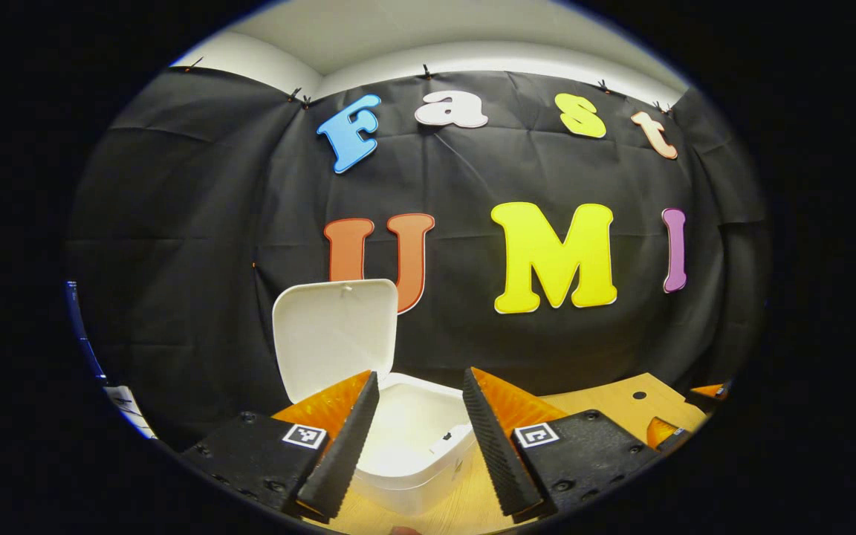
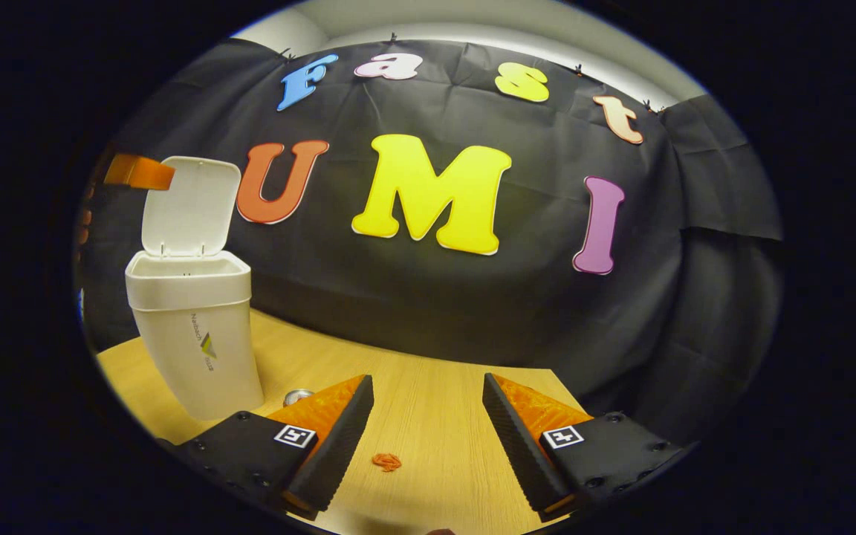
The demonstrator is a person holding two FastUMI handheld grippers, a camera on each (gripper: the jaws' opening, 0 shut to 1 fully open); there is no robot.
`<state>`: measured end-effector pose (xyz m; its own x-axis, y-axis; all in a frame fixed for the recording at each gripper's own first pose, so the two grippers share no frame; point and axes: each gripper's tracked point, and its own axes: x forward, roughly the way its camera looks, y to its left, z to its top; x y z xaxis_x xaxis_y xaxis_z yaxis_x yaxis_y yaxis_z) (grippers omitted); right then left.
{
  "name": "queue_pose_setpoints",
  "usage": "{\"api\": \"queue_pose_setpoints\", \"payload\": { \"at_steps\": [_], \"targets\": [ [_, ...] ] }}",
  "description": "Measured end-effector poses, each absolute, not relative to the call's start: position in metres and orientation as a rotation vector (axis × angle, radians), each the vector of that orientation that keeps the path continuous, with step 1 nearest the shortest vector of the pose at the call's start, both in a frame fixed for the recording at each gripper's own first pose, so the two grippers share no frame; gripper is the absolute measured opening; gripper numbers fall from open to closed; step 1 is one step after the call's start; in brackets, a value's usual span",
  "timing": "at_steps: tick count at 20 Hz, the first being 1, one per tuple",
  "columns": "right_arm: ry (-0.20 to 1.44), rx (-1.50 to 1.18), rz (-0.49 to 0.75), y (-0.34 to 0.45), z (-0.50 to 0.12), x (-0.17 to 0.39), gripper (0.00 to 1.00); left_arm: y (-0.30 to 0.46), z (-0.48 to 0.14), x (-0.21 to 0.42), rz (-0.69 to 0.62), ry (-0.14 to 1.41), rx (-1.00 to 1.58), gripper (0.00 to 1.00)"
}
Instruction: Press the lid of the desktop garbage bin to open it, pick up the crumpled paper on the desktop and throw it into the bin, then pick up the pop can on the desktop and drop it into the bin, and finally close the garbage bin lid.
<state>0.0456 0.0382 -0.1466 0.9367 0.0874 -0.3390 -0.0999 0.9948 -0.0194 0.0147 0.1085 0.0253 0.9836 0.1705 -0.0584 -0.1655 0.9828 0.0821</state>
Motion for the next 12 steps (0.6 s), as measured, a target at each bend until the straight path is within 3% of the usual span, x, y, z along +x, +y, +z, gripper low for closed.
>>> {"api": "queue_pose_setpoints", "payload": {
  "at_steps": [1,2,4,12],
  "targets": [
    [0.367,-0.045,0.106,0.042,-0.157,0.049,0.94,0.108,0.025,0.013,0.167,0.067,0.077,0.72],
    [0.388,-0.054,0.119,0.047,-0.169,0.052,0.95,0.107,0.025,0.012,0.167,0.065,0.075,0.86],
    [0.44,-0.062,0.136,0.053,-0.191,0.057,0.95,0.105,0.024,0.011,0.163,0.062,0.07,0.93],
    [0.702,-0.022,0.193,0.072,-0.283,0.067,0.95,0.099,0.028,0.02,0.173,0.029,0.093,0.96]
  ]
}}
